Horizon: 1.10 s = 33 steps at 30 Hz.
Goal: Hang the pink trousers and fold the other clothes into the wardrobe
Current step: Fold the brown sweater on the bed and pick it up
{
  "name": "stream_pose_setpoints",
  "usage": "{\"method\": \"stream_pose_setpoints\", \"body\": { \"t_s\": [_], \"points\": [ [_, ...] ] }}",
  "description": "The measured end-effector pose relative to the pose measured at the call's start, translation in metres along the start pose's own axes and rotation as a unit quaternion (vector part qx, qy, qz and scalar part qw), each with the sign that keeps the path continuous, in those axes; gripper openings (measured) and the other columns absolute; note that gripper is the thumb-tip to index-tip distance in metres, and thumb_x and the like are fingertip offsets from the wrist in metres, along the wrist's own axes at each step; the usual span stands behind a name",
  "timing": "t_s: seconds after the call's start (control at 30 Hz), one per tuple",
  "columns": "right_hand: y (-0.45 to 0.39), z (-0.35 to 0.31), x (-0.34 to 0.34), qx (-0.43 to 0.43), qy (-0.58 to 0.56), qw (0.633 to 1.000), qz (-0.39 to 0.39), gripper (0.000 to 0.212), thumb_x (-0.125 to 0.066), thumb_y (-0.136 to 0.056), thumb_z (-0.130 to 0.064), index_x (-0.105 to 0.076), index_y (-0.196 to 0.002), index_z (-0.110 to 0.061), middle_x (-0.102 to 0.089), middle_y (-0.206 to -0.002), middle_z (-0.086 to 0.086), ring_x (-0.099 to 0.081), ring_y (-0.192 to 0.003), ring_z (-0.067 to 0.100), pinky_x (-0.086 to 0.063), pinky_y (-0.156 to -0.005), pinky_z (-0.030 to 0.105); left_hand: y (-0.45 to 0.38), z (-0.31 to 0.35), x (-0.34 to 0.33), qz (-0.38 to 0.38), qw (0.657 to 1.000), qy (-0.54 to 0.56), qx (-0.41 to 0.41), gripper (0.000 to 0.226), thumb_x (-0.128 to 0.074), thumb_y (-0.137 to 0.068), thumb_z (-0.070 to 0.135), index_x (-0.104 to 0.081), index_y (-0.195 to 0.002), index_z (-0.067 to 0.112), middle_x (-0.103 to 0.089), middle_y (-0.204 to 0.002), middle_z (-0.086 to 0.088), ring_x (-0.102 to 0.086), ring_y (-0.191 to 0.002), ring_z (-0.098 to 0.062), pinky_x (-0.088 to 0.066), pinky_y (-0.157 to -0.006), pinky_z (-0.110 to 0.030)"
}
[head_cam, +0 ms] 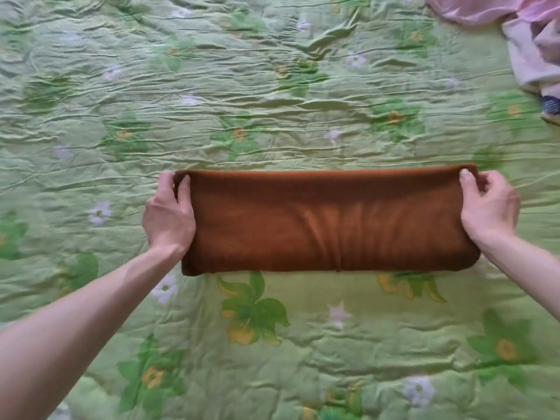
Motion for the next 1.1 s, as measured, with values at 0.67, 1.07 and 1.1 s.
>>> {"method": "stream_pose_setpoints", "body": {
  "t_s": [0.67, 1.07, 1.1],
  "points": [
    [0.069, -0.036, -0.076, 0.29, 0.231, 0.92, -0.13, 0.076, -0.025, -0.101, -0.068, -0.022, -0.165, -0.027, -0.018, -0.173, 0.002, -0.012, -0.16, 0.026, -0.015, -0.128, 0.05, 0.052, 0.017, -0.072, -0.117, 0.932, -0.219, -0.266, 0.074, -0.037, -0.1, 0.059, -0.028, -0.165, 0.024, -0.018, -0.174, -0.006, -0.009, -0.162, -0.031, -0.013, -0.127, -0.061],
    [0.05, -0.014, -0.081, 0.215, 0.141, 0.953, -0.16, 0.075, -0.023, -0.1, -0.07, -0.019, -0.165, -0.032, -0.008, -0.174, -0.003, 0.005, -0.161, 0.016, 0.0, -0.129, 0.041, 0.05, 0.033, -0.084, -0.091, 0.948, -0.212, -0.219, 0.08, -0.039, -0.097, 0.055, -0.03, -0.163, 0.013, -0.015, -0.172, -0.02, -0.007, -0.161, -0.038, -0.01, -0.129, -0.057],
    [0.049, -0.014, -0.077, 0.214, 0.14, 0.955, -0.153, 0.072, -0.023, -0.102, -0.067, -0.021, -0.165, -0.031, -0.01, -0.174, -0.003, 0.003, -0.161, 0.017, -0.001, -0.129, 0.042, 0.057, 0.05, -0.087, -0.086, 0.953, -0.196, -0.216, 0.078, -0.04, -0.098, 0.053, -0.031, -0.163, 0.01, -0.016, -0.172, -0.02, -0.009, -0.161, -0.037, -0.01, -0.129, -0.057]
  ]
}}
Point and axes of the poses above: each hand's wrist, its own y-axis away from the middle knuckle, its own x-axis out of the back of the hand, z = x × y, the point moved 6 cm from there along -y, towards the middle knuckle
